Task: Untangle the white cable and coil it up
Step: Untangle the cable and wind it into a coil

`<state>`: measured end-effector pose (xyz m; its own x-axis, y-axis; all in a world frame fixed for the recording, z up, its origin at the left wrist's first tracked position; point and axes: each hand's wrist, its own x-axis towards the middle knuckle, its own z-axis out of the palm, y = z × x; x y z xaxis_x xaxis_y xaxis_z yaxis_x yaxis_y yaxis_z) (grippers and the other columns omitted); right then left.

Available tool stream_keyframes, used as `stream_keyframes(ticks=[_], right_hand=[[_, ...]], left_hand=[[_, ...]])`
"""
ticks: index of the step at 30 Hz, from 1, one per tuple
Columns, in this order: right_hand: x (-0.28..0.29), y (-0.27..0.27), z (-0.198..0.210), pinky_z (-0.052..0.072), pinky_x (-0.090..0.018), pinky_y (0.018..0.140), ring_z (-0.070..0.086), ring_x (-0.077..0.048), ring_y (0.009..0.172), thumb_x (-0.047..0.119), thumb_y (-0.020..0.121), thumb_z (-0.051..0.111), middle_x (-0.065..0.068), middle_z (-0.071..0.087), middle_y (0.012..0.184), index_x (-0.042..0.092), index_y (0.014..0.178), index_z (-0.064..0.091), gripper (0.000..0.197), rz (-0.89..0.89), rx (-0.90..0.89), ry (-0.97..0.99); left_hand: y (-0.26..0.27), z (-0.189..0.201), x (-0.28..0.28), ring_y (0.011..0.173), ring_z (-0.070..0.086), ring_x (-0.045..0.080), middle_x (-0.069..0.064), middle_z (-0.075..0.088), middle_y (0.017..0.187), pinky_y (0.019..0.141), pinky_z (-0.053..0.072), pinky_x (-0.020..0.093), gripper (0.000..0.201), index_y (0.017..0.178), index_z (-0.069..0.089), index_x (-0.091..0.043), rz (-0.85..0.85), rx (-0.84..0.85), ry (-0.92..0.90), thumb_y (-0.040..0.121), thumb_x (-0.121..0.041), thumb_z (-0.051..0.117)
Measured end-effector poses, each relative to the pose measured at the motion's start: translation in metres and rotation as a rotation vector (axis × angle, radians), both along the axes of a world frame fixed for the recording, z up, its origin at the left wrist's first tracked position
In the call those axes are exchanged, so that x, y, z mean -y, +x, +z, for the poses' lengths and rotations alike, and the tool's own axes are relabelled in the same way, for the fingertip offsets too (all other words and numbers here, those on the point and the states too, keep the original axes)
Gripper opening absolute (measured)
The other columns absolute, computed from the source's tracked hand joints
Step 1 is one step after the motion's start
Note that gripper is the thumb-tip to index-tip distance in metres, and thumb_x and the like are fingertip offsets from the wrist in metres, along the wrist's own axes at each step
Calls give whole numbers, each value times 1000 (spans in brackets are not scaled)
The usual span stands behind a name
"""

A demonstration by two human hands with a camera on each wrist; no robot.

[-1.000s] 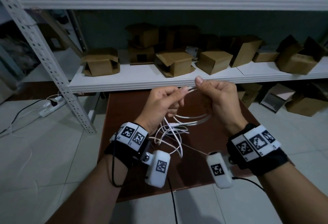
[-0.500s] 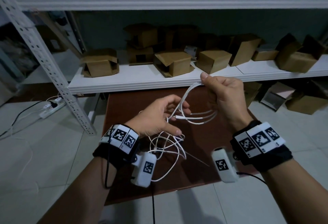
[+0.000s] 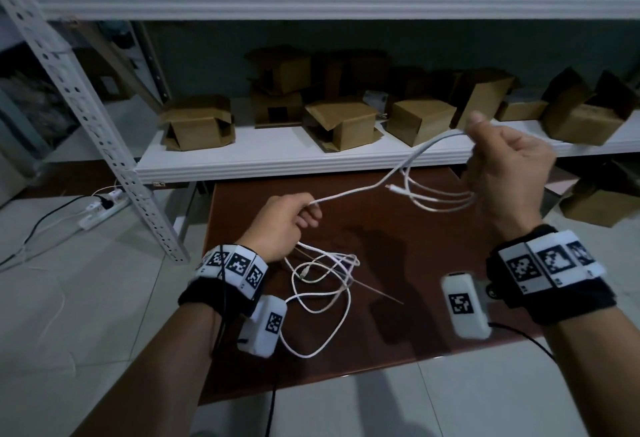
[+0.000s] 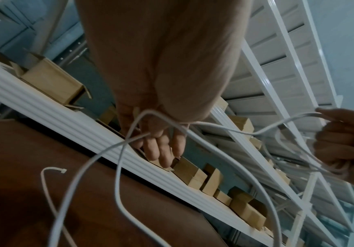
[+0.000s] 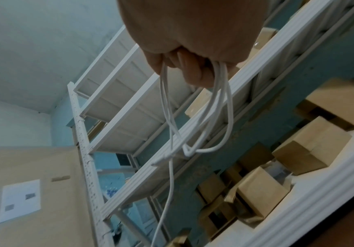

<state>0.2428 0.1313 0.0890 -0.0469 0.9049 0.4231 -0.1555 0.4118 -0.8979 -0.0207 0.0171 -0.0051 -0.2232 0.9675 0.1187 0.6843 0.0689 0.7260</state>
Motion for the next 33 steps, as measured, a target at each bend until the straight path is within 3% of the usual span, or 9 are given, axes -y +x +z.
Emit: stream_keyframes(ticks=[2,7,11,13,19,22,25,29,33], right_hand=[[-11,11,4,26,-37,48,31,-20,47,39,89,78,3,39,45,19,50,53,50,-28,-56,-4],[-26,24,3,23,-25,41,29,-13,38,27,95,74,5,37,45,16,58,48,47,-16,-167,-24],[-24,15,-1,23,-24,42,25,-12,40,29,95,73,6,33,46,20,58,46,46,100,-136,-47],[-20,8,-2,24,-22,42,25,-10,38,27,97,71,9,32,45,23,55,45,50,170,-109,-48],[-1,-12,-4,32,-16,42,27,-7,37,20,101,66,11,34,44,22,51,45,54,299,-15,-32],[12,-20,-4,28,-18,39,30,-5,35,18,102,65,13,37,43,23,45,46,60,351,10,-49],[21,-28,-6,24,-18,41,23,-8,36,18,102,65,10,30,44,25,46,42,61,394,-48,-71],[27,-32,-9,26,-19,41,21,-8,38,17,103,63,9,27,46,22,53,41,54,398,-141,-129],[31,-33,-9,22,-21,41,18,-8,42,17,103,62,8,23,49,17,64,39,46,377,-219,-196]], left_hand=[[-12,-2,3,80,73,16,-7,77,81,83,61,41,51,86,70,-22,93,-65,-12,73,17,39],[-19,0,2,78,70,14,-12,73,69,84,58,36,36,79,65,-24,371,-91,33,81,9,49],[5,6,-8,88,69,14,-9,74,94,89,59,40,22,97,63,-27,356,65,199,94,-5,67],[19,12,-11,107,67,9,-9,70,115,99,57,39,21,111,63,-24,254,173,299,96,-13,73],[51,41,-8,139,55,8,-8,65,141,123,39,46,51,132,63,-23,-48,502,394,89,-48,75],[57,47,-4,143,51,4,-11,62,146,126,34,37,85,141,54,-24,-188,436,299,69,-44,95],[63,39,-6,138,55,3,-15,67,139,123,40,43,100,144,49,-32,-203,316,189,59,-39,103],[63,32,-9,106,75,28,5,78,111,102,58,51,63,121,68,-21,-149,457,195,67,-17,100],[57,32,-12,100,76,29,16,80,109,98,57,48,29,110,74,-15,-72,563,282,83,-14,87]])
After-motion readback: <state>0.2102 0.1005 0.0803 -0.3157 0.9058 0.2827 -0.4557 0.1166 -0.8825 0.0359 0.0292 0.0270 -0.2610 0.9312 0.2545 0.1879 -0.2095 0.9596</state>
